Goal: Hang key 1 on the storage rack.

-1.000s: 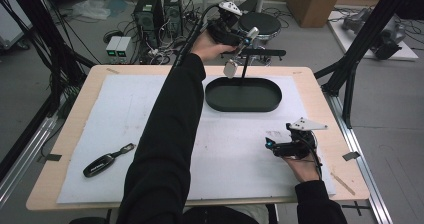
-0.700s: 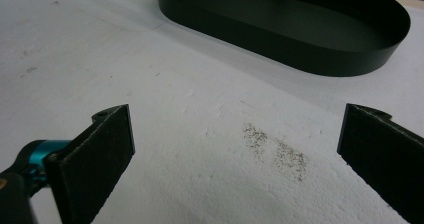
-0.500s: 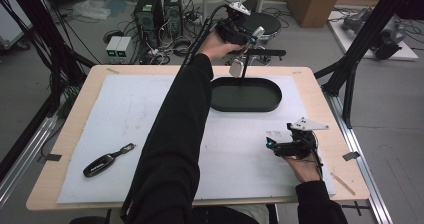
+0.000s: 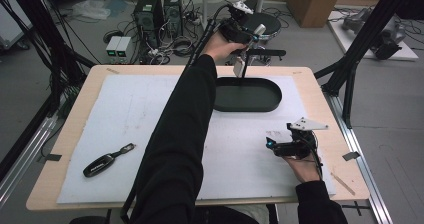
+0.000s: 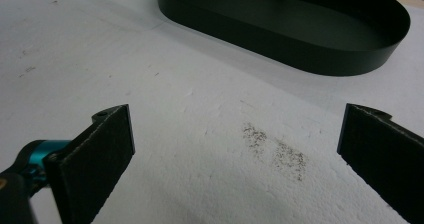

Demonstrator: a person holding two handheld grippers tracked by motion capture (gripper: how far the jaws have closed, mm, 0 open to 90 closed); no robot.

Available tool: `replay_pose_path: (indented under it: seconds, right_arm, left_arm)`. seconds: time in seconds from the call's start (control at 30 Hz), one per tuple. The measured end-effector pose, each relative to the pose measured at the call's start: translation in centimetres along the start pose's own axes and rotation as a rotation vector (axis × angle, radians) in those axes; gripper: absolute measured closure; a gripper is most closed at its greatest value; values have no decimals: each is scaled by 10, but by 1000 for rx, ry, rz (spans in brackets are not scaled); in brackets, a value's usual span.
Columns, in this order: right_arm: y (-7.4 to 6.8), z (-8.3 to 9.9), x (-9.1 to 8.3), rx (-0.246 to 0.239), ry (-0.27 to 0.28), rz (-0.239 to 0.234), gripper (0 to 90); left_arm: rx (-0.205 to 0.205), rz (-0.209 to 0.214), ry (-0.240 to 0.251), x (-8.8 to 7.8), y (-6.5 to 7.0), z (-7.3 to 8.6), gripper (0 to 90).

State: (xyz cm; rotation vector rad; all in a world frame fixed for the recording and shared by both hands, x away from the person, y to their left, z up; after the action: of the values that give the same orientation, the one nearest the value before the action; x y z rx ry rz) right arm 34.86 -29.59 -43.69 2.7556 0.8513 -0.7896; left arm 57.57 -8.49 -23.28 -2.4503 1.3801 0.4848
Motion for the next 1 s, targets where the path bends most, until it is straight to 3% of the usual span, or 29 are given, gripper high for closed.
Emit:
replay_pose_path:
  seconds: [0.1, 0.3, 0.47, 0.8, 0.93, 1.0]
  right_arm:
    - [0, 0, 0, 2, -3, 0, 8]
    - [0, 0, 0, 0, 0, 1, 8]
    - [0, 0, 0, -1, 0, 1, 8]
    - [0, 0, 0, 1, -1, 1, 8]
    - [0, 0, 0, -1, -1, 0, 8]
    - [0, 0, 0, -3, 0, 0, 8]
  left_arm:
    - [-4, -30, 7, 0, -2, -1, 745]
    - [-1, -62, -24, 1, -6, 3, 745]
    - [-4, -121, -11, 4, -8, 2, 744]
    - [-5, -174, -34, 10, -9, 6, 738]
    - [-74, -183, -15, 6, -13, 5, 569]
    - [-89, -154, -19, 3, -14, 5, 507]
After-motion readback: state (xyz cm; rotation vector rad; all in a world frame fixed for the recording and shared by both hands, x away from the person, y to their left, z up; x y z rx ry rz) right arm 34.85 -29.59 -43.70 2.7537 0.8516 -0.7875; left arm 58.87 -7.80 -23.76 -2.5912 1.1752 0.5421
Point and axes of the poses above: each handheld gripper's, and its own axes: x roughly forward along the jaws, z roughly out of its underside, y roughly to its right, the point moved 3 cm from there along x, roughly forward along the jaws
